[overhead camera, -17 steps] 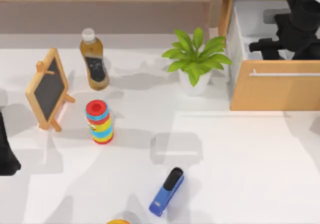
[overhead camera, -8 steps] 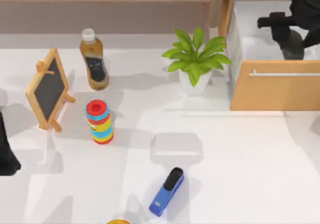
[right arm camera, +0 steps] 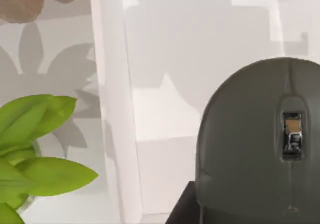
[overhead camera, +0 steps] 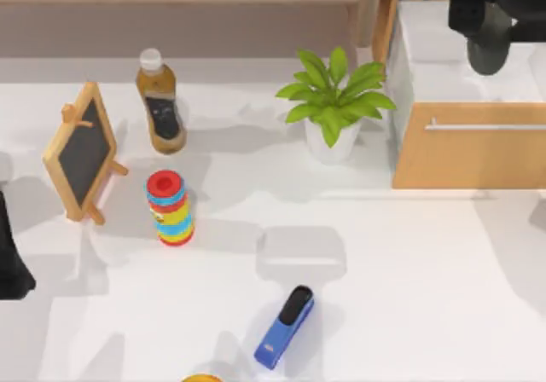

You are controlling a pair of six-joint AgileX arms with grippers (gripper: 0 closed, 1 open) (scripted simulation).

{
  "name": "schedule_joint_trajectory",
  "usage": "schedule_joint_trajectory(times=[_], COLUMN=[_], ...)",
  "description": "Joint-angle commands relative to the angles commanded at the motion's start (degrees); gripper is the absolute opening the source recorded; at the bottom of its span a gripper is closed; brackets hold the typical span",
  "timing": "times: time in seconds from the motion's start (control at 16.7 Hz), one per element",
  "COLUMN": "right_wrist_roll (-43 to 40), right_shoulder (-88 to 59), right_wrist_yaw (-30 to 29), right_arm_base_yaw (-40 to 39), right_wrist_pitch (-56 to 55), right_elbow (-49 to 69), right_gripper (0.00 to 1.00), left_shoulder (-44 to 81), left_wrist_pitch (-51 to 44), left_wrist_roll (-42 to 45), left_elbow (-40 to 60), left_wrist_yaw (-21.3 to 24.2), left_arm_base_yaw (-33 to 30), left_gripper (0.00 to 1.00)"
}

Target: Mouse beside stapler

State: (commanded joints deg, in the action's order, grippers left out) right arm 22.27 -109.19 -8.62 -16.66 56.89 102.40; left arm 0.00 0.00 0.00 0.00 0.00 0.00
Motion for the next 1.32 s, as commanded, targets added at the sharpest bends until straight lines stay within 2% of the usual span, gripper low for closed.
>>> schedule_joint_trajectory(times=[0.36,0.72,1.02,1.32], right_wrist_roll=[10.6,18.9,23.2,24.9], right_shoulder=[9.9,12.9,11.5,10.2], right_wrist_yaw=[-0.2,1.2,3.2,4.6], right_arm_base_yaw=[-9.5,-19.6,-26.5,-29.4], right_wrist_pitch=[-3.5,-6.8,-8.9,-9.9], right_elbow=[-14.4,-28.6,-37.8,-41.9], right_gripper=[0.0,0.0,0.0,0.0], left_shoulder=[0.0,0.0,0.0,0.0], left_wrist_pitch=[0.0,0.0,0.0,0.0], left_wrist_roll=[0.0,0.0,0.0,0.0], left_elbow=[0.0,0.0,0.0,0.0], left_wrist_yaw=[0.0,0.0,0.0,0.0], left_arm_base_yaw=[0.0,0.0,0.0,0.0], left_gripper=[1.0,1.0,1.0,1.0])
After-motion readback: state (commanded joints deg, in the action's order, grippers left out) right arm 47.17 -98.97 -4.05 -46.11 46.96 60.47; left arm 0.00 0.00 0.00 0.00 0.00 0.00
